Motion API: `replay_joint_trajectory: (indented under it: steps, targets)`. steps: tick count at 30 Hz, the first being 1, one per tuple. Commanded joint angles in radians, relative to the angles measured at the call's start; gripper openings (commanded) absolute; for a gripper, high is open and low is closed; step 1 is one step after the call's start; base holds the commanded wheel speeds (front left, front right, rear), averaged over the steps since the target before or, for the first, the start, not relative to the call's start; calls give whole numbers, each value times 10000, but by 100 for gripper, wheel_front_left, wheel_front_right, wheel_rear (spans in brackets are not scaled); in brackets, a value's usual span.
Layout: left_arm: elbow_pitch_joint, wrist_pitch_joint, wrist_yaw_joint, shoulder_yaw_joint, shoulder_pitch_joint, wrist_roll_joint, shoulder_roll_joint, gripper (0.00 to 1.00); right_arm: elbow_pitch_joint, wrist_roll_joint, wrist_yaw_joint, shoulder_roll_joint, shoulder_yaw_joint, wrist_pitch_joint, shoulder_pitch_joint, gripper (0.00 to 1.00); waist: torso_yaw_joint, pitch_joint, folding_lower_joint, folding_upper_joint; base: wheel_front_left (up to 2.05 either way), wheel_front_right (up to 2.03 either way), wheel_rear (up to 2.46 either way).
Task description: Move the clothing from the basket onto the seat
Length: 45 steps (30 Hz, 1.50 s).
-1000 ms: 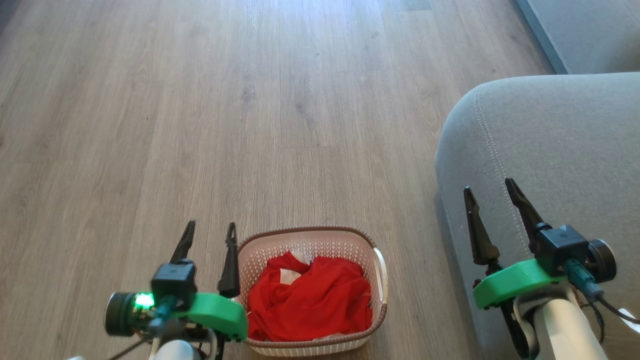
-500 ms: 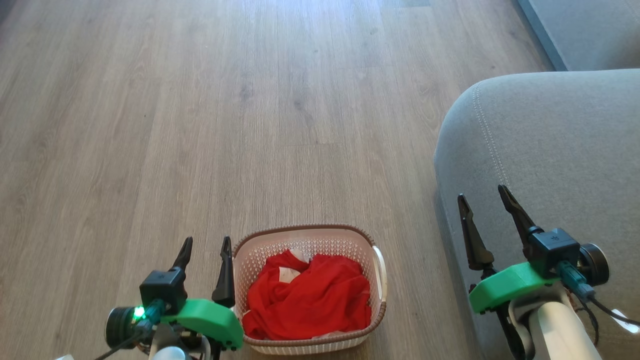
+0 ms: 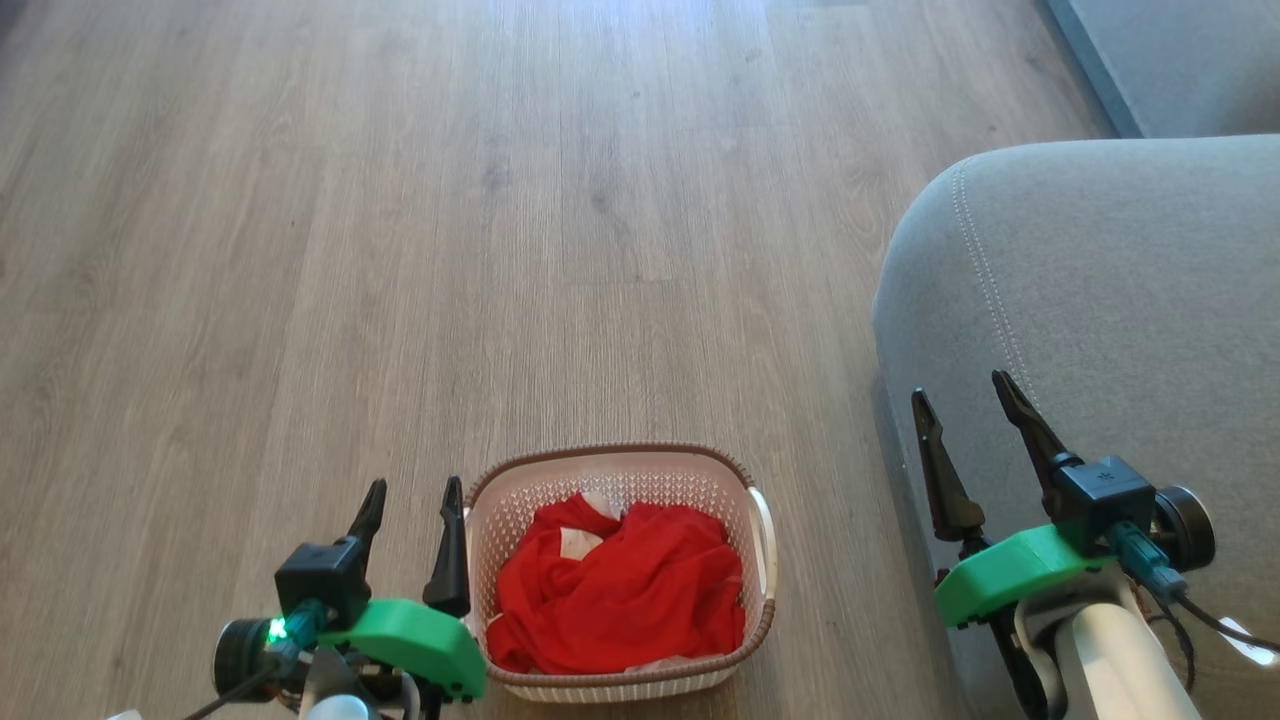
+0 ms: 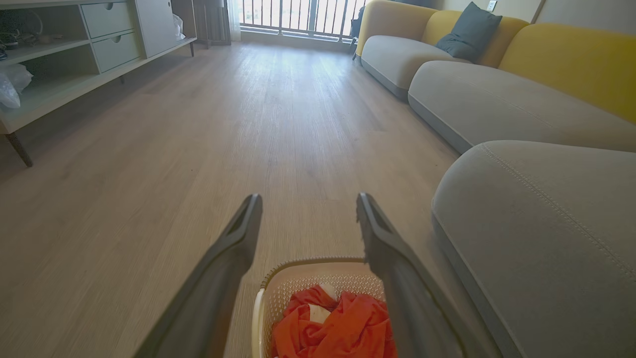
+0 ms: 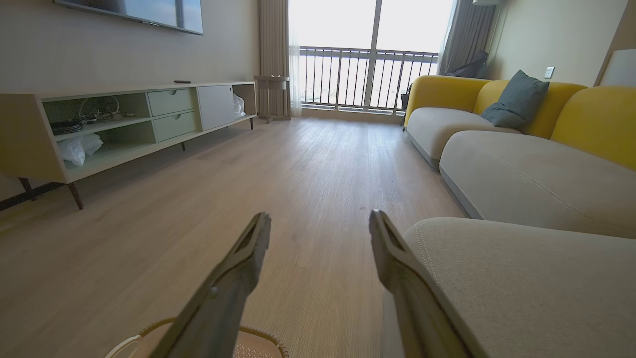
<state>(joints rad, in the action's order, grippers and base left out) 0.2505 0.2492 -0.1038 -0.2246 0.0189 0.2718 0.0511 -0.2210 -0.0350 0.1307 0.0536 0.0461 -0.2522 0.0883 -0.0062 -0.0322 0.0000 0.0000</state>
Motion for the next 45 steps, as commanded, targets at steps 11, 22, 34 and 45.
replay_joint_trajectory:
  steps: [11, 22, 34, 45]
  targets:
    - [-59, 126, -49, 333, 656, -29, -8, 100, 525, 93, 0, -22, 120, -95, 572, 100, -119, 766, 0, 0, 0, 0, 0]
    - [1004, 126, -208, -511, 2676, -214, -8, 100, 1406, 204, 0, 353, -517, -95, 1398, 100, -131, 3800, 0, 0, 0, 0, 0]
    - [3742, 126, 99, -1663, 5661, -343, -9, 100, 2532, 237, 0, 749, -729, -95, 2328, 100, -334, 7061, 0, 0, 0, 0, 0]
    - [7173, 126, 690, -3529, 8182, -160, -9, 100, 3104, 126, 0, 810, -538, -95, 2796, 100, -736, 8886, 0, 0, 0, 0, 0]
